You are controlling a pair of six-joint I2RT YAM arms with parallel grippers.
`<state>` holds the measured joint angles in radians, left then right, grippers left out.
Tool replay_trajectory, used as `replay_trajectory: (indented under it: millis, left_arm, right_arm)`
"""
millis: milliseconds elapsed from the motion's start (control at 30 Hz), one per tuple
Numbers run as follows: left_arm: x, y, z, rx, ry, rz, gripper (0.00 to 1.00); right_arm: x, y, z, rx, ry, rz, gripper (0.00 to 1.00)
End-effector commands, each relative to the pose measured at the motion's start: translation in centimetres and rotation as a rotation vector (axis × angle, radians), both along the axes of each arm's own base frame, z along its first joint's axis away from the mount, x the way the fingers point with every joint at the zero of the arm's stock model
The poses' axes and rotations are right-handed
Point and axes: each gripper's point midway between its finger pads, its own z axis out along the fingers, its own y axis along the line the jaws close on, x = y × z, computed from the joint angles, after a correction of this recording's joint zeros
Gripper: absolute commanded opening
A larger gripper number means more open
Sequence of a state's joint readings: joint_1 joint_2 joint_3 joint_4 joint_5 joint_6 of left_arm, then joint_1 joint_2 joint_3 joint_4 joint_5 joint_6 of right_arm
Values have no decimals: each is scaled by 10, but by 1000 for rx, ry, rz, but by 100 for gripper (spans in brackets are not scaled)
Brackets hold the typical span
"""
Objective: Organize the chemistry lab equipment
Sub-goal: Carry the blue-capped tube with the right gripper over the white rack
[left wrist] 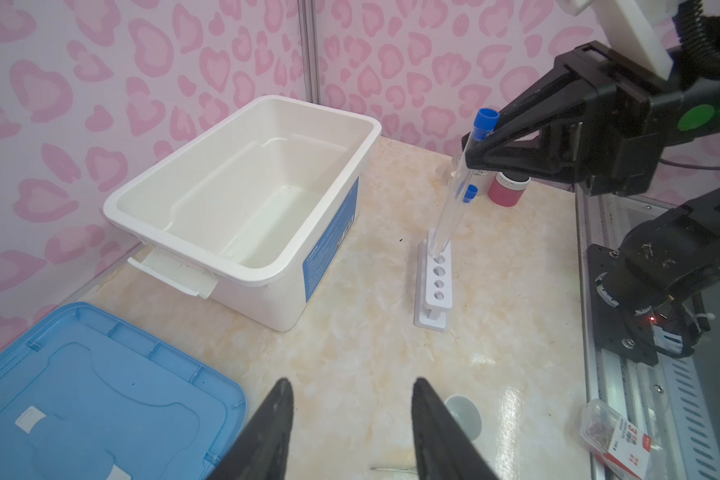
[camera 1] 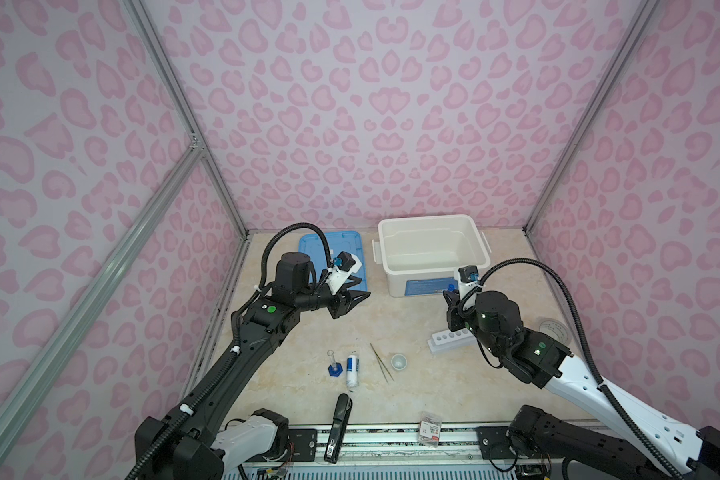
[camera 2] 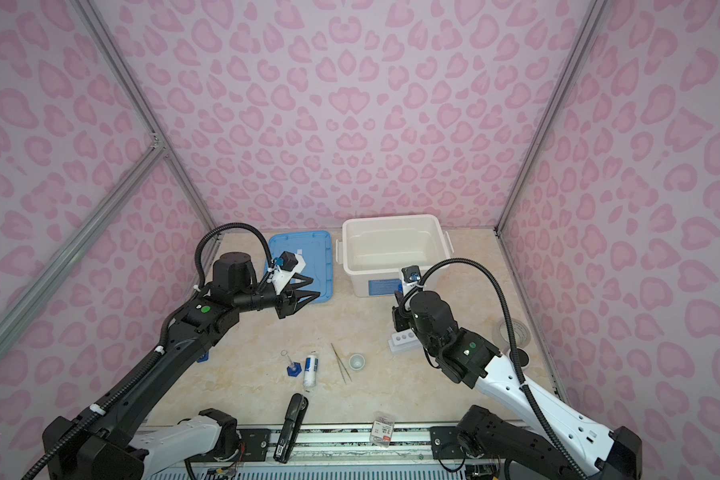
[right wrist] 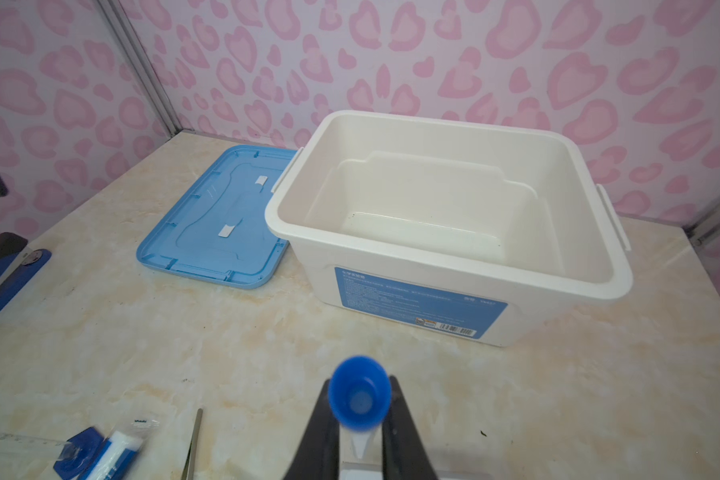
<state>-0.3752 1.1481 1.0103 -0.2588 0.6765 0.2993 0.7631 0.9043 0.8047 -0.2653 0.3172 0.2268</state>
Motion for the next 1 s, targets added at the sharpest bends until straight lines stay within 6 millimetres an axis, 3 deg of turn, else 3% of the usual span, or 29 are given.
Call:
replay_trajectory:
  millis: [0,967]
  left_arm:
    - [2,-1,7,-19,-27,4,48]
    - [1,1,5,-6,-33,8,47]
  right_arm:
    - [-2,-22,-8,-13,-3,-100,14]
    - [-15,-47,-55,9,-17,-171,15]
